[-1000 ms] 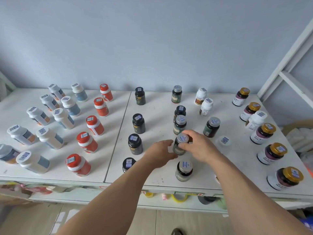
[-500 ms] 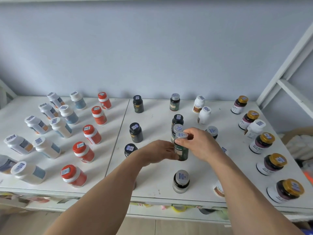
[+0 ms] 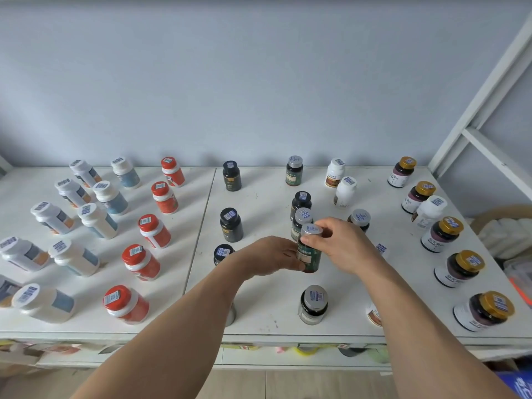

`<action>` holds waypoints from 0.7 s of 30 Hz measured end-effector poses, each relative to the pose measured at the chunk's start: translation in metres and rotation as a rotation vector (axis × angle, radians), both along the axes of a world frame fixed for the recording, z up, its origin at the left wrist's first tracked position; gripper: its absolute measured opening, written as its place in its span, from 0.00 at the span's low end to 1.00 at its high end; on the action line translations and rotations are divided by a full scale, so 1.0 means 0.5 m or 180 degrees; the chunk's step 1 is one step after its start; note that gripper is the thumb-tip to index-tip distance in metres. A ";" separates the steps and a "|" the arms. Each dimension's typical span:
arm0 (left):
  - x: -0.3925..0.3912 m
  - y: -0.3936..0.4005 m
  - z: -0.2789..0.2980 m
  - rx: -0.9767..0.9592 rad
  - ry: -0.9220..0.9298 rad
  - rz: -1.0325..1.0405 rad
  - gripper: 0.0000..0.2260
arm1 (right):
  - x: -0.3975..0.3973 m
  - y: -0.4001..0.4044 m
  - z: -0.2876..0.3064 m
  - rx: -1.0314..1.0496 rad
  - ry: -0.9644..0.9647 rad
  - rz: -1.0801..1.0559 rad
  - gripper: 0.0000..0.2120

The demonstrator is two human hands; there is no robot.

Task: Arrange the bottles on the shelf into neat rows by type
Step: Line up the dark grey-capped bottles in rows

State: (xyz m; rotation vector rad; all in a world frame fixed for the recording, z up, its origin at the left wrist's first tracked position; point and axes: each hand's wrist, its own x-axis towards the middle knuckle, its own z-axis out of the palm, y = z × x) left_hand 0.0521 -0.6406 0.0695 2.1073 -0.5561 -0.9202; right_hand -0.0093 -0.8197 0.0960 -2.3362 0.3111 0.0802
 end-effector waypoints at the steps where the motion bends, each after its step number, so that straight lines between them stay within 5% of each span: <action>1: 0.002 0.000 0.000 0.0132 -0.0189 -0.0062 0.16 | 0.000 -0.001 -0.006 0.0032 0.0000 0.0019 0.15; 4: 0.007 0.001 -0.002 0.0752 -0.0971 -0.0278 0.27 | -0.005 -0.001 -0.032 0.0163 0.0046 0.0034 0.15; 8: 0.018 0.007 -0.009 0.1117 -0.1608 -0.0421 0.27 | -0.013 0.004 -0.067 0.0211 0.0197 0.0066 0.21; 15: 0.045 0.007 -0.015 0.1223 -0.1940 -0.0457 0.23 | -0.018 -0.001 -0.074 0.0341 0.0233 -0.0056 0.32; 21: 0.068 -0.007 -0.007 0.1183 -0.1896 -0.0314 0.20 | 0.058 -0.022 -0.043 0.0192 -0.0069 -0.0248 0.28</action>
